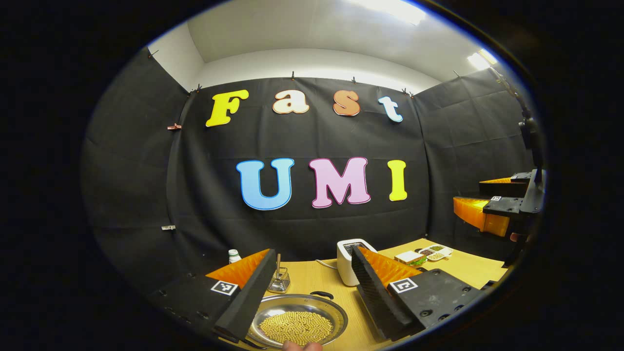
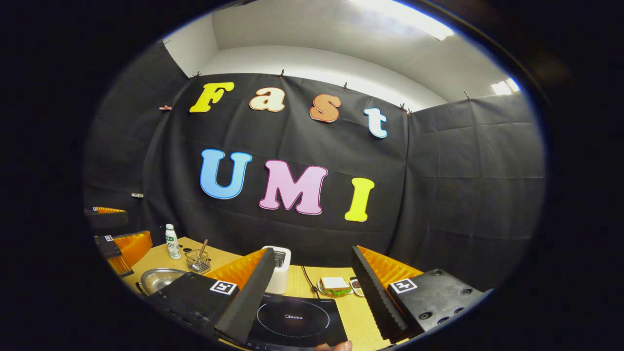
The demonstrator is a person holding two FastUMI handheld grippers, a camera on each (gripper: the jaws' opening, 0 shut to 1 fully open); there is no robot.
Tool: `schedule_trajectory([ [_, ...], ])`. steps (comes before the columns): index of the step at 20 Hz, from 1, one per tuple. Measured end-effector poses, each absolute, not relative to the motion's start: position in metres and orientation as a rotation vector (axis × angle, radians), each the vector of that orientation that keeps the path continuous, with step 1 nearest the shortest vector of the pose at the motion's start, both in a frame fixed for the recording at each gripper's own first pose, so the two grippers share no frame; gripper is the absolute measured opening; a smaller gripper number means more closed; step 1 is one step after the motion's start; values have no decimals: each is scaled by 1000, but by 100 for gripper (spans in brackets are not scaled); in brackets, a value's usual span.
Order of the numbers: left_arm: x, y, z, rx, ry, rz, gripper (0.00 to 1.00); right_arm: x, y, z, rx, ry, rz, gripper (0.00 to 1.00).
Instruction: First push the handle of the pot to place it horizontally, then grasp the pot with both hands and set it on the induction cooktop.
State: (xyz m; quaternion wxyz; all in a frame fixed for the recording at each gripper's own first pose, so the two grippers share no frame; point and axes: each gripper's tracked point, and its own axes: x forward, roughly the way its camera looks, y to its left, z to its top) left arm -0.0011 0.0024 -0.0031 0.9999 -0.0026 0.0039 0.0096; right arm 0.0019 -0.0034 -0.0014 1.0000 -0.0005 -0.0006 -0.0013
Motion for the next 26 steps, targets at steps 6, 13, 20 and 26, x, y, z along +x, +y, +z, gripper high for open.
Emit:
schedule_trajectory([
  [6, 2, -14, -10, 3, 39, -59, 93, 2, -3, -3, -11, -3, -1, 98],
  [13, -10, -39, -73, 59, 313, -251, 5, 5, -2, -4, -9, 0, -1, 97],
  [20, -45, -48, -167, 59, 698, -399, 5, 3, -6, -13, -9, 21, -3, 98],
  [26, -72, -34, -222, 70, 903, -405, 5, 3, -11, -24, -4, 47, -8, 98],
])
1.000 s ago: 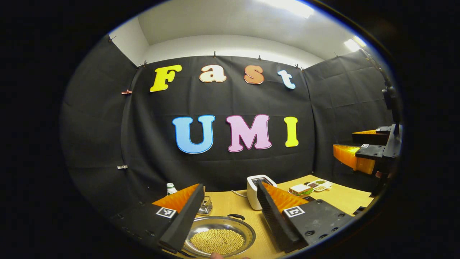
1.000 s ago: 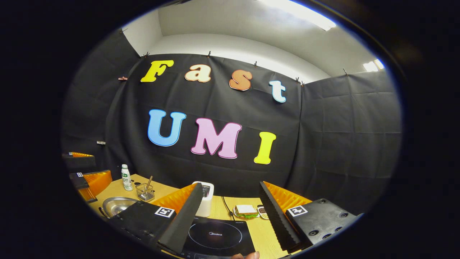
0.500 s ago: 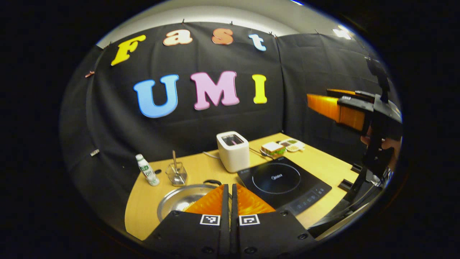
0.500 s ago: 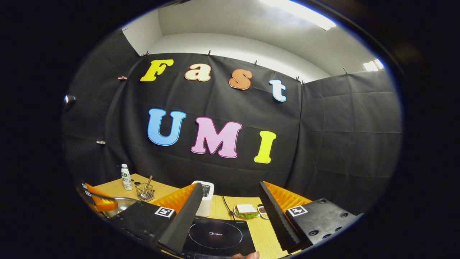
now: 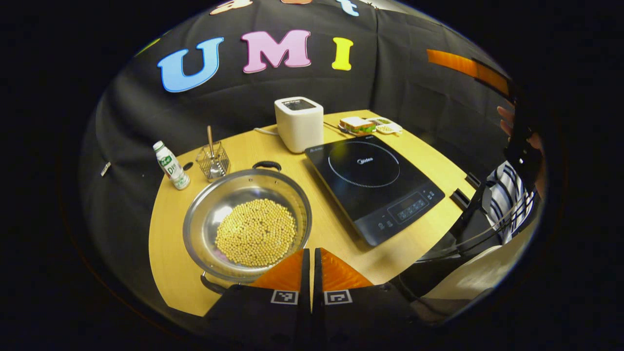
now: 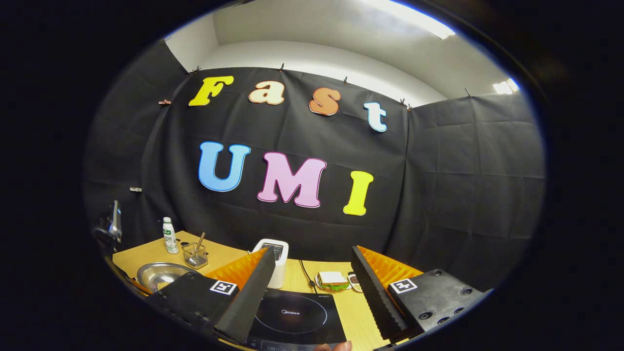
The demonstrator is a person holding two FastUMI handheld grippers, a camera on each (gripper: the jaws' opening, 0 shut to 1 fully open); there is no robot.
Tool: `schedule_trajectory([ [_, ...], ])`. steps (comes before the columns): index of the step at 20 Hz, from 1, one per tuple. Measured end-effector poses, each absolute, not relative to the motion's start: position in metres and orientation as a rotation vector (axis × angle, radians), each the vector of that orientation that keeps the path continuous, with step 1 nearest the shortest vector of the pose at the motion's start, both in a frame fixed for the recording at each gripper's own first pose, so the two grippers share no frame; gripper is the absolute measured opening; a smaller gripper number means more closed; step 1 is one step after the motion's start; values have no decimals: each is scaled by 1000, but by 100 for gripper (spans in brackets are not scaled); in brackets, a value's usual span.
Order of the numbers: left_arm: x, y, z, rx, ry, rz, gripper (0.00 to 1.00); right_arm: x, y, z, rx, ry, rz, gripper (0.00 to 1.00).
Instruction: First push the handle of the pot to place it horizontally, then grasp the pot with both hands and set it on the induction cooktop.
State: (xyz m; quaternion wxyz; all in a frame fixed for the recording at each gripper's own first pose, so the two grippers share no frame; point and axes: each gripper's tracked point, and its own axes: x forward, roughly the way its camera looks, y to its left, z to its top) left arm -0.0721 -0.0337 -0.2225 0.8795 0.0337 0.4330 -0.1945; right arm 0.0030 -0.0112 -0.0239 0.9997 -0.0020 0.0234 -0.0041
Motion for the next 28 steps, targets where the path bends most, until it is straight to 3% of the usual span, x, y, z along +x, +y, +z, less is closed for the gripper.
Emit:
schedule_trajectory([
  [8, -98, 6, -292, 98, 1132, -391, 5, 3, -19, -37, -7, 81, -22, 96],
  [28, -82, 112, -332, 164, 1205, -301, 5, 3, -28, -44, -25, 102, -39, 98],
])
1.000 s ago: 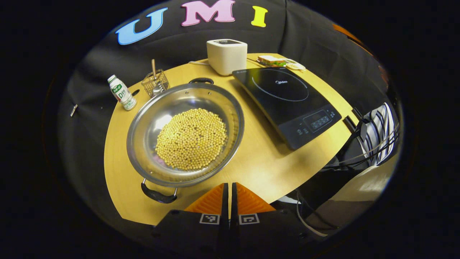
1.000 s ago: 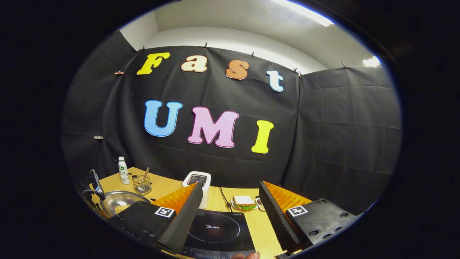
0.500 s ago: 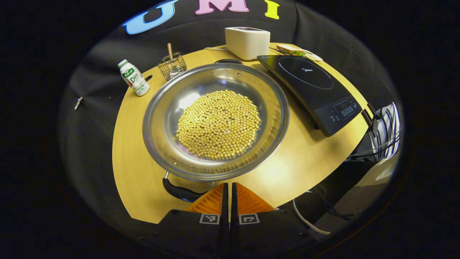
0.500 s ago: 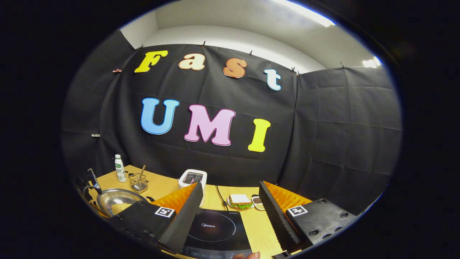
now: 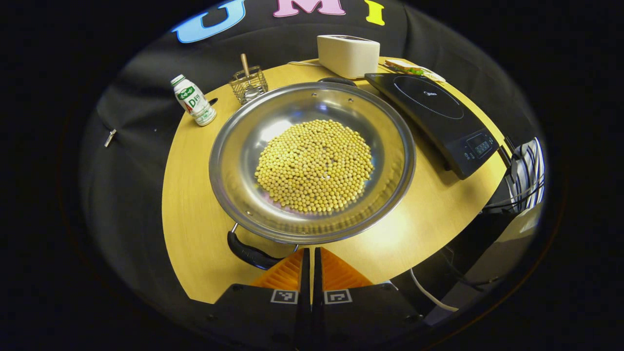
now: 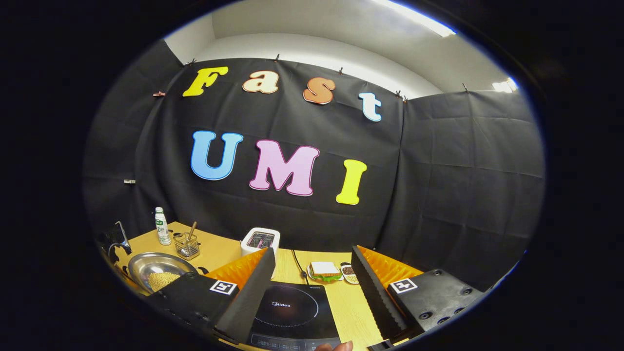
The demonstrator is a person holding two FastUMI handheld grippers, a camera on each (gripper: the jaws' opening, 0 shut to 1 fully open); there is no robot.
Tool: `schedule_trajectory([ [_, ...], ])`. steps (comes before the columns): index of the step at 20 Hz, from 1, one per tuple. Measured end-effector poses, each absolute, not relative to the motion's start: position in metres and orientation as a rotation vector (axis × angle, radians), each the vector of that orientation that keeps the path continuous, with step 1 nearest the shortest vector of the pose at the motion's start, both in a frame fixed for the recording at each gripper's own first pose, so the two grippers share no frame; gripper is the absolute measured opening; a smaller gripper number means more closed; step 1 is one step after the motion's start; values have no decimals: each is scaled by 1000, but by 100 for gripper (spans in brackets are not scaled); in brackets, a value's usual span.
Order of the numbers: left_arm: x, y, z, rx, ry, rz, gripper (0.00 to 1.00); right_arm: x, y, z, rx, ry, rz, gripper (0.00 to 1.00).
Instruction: First push the handle of the pot to place it horizontally, then grasp the pot with both hands and set it on the induction cooktop.
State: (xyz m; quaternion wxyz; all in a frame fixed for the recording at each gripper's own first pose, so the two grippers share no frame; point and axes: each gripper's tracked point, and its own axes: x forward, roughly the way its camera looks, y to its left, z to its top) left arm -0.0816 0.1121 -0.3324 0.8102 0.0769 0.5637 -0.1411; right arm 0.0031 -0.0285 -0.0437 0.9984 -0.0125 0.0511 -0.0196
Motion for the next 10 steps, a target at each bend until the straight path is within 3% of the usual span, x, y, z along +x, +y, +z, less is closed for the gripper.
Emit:
schedule_trajectory([
  [10, -47, 173, -351, 218, 1161, -283, 5, 2, -28, -42, -40, 104, -42, 98],
])
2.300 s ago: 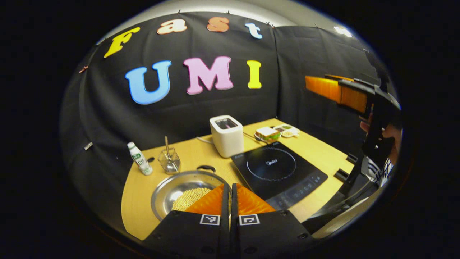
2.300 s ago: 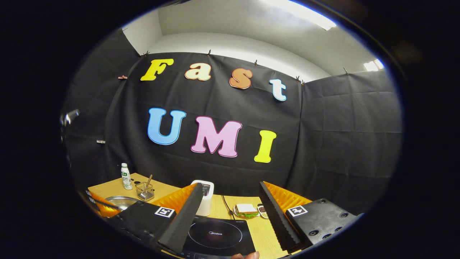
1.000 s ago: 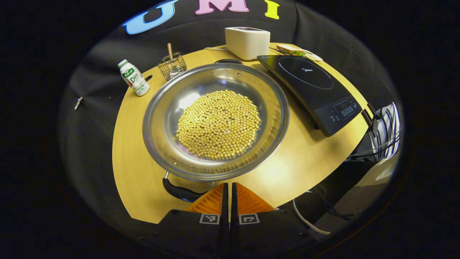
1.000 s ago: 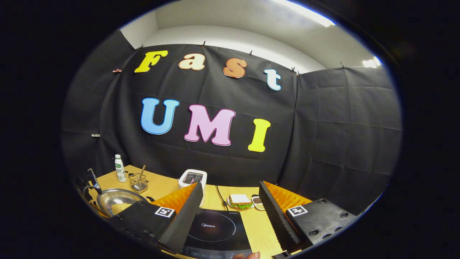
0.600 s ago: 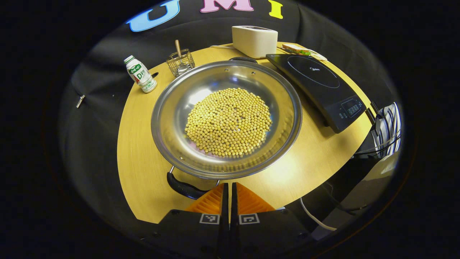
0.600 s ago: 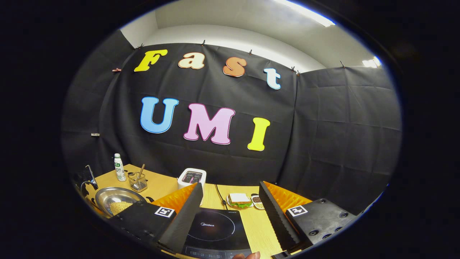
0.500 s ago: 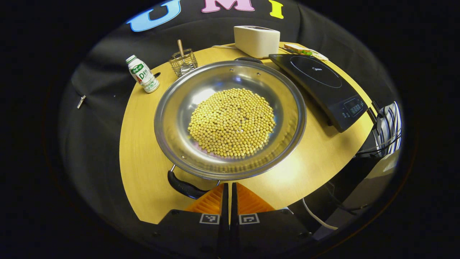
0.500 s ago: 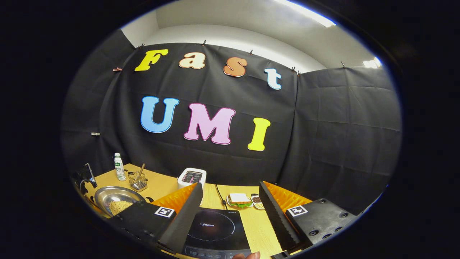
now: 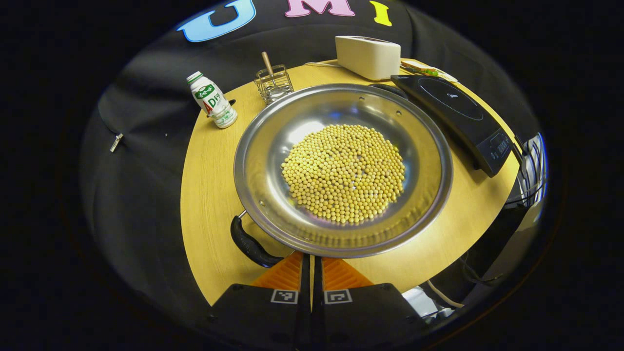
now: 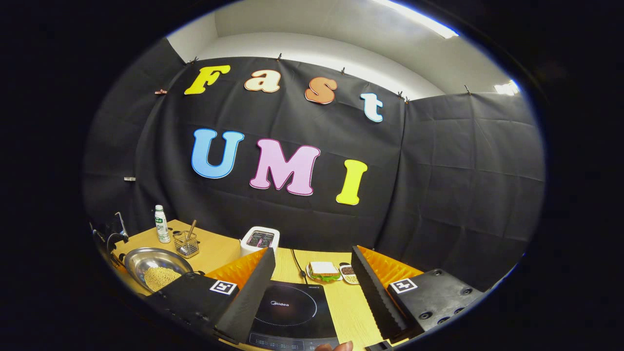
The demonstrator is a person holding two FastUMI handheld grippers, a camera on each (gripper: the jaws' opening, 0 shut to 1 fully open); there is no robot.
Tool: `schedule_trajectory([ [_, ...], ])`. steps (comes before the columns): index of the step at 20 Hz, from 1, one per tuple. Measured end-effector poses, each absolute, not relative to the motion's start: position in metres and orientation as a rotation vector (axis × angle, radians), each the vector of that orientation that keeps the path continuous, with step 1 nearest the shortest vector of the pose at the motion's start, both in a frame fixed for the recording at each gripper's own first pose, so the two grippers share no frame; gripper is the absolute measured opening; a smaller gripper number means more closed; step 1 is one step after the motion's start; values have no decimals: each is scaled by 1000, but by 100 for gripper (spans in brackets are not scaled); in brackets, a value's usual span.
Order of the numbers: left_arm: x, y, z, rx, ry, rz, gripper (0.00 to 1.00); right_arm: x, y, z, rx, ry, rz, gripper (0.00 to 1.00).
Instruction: First push the handle of the pot to place it horizontally, then grasp the pot with both hands and set it on the induction cooktop.
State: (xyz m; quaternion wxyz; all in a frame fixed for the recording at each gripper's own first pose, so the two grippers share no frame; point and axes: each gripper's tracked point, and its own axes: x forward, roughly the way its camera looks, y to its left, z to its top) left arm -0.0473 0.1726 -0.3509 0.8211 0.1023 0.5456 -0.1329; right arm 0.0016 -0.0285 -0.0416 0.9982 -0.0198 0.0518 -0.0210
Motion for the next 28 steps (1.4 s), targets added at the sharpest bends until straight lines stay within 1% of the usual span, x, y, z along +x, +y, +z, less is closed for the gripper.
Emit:
schedule_trajectory([
  [6, -18, 202, -367, 241, 1108, -301, 5, 3, -27, -45, -53, 116, -40, 98],
  [10, 5, 222, -376, 319, 1060, -325, 5, 4, -25, -47, -65, 119, -41, 98],
  [15, 30, 225, -375, 374, 1012, -366, 5, 5, -23, -49, -74, 127, -44, 98],
  [20, 41, 209, -375, 381, 991, -391, 5, 8, -20, -52, -74, 133, -44, 98],
  [27, 39, 218, -369, 376, 980, -342, 5, 13, -14, -57, -75, 144, -29, 98],
  [28, 34, 219, -367, 373, 986, -343, 7, 14, -13, -57, -74, 146, -26, 98],
])
